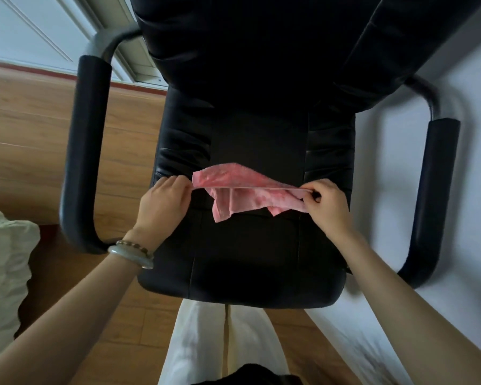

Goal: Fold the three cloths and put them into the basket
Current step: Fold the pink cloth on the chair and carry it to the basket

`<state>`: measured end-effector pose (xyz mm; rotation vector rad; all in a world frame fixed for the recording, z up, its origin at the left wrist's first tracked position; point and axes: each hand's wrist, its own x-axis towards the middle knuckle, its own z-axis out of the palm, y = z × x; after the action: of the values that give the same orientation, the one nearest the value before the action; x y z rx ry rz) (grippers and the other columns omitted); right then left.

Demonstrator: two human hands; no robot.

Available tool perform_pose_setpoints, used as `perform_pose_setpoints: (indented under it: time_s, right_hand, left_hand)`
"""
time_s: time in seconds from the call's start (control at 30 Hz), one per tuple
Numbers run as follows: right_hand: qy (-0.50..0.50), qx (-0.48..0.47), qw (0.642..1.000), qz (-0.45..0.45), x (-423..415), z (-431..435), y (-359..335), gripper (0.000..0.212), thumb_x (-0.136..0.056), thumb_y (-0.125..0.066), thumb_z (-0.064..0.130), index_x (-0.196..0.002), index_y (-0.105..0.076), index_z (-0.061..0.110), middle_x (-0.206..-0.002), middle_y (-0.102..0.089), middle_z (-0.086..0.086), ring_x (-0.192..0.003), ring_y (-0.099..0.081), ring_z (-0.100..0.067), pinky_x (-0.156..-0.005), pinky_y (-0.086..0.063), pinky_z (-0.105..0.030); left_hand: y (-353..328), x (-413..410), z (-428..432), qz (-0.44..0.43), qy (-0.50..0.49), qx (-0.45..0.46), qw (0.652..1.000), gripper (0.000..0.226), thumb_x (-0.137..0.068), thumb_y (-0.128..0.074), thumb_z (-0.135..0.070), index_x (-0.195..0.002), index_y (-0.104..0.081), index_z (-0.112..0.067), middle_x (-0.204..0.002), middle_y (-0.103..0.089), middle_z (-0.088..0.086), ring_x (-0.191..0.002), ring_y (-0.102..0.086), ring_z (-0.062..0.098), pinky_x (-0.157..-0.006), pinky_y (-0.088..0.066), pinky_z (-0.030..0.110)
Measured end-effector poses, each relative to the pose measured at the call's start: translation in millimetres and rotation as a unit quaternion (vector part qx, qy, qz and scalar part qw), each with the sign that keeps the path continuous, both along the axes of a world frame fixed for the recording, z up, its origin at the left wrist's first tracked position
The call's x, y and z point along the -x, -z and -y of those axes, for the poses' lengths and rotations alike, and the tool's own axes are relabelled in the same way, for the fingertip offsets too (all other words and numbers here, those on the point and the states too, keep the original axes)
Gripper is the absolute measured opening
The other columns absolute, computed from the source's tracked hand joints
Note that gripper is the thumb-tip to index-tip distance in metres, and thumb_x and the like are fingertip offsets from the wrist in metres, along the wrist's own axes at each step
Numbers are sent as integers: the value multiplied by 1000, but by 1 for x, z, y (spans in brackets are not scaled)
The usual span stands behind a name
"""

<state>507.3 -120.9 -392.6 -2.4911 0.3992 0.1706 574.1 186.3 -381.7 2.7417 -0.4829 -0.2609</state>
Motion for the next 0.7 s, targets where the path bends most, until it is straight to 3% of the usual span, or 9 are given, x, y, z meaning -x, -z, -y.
perform_pose_setpoints:
  time_s: [0.07, 0.17, 0.37, 0.5, 0.63, 0.7]
  right_hand:
    - [21, -40, 999, 17, -3, -1, -27, 16, -85, -60, 6, -99, -69, 9, -94, -64, 2, -83, -56, -6, -71, -41, -4]
    - [44, -70, 996, 38, -12, 1, -73, 17, -88, -58, 12, -102, -69, 16, -93, -64, 11, -85, -57, 0, -72, -42, -5]
    - [37, -70, 989, 125, -47, 19, -163, 18, -88, -58, 11, -101, -69, 17, -90, -64, 14, -80, -58, 8, -74, -39, 2]
    - [39, -72, 984, 161, -70, 28, -203, 18, -89, -57, 10, -101, -70, 15, -91, -66, 10, -79, -60, 3, -74, -41, 0]
    - [41, -67, 975, 209, -76, 32, -221, 18, -88, -58, 11, -100, -70, 14, -89, -66, 11, -81, -55, 19, -72, -37, 3]
    - [37, -67, 973, 218, -73, 33, -218, 18, -88, -59, 11, -101, -71, 14, -89, -65, 12, -82, -54, 20, -74, -37, 3]
  left_hand:
    - [-29, -6, -2, 29, -10, 36, 999, 7, -91, -58, -11, -92, -62, -5, -84, -64, 13, -78, -59, 35, -56, -45, 42]
    - [-71, -19, -3, 64, -18, 73, 995, 7, -92, -55, -8, -96, -60, -6, -90, -64, 13, -81, -58, 35, -62, -45, 42]
    - [-144, -46, 9, 148, -41, 122, 980, 9, -93, -52, -4, -97, -60, -2, -95, -65, 13, -89, -58, 34, -73, -43, 39]
    - [-183, -65, 18, 202, -38, 140, 968, 11, -94, -52, -7, -98, -60, -1, -93, -65, 15, -86, -57, 38, -73, -43, 44]
    - [-201, -74, 20, 233, -30, 142, 962, 14, -95, -52, -9, -100, -62, -2, -92, -64, 14, -89, -56, 37, -74, -43, 41]
    - [-196, -71, 16, 235, -28, 146, 961, 13, -95, -52, -10, -99, -63, -3, -92, -65, 13, -87, -56, 35, -73, -43, 40]
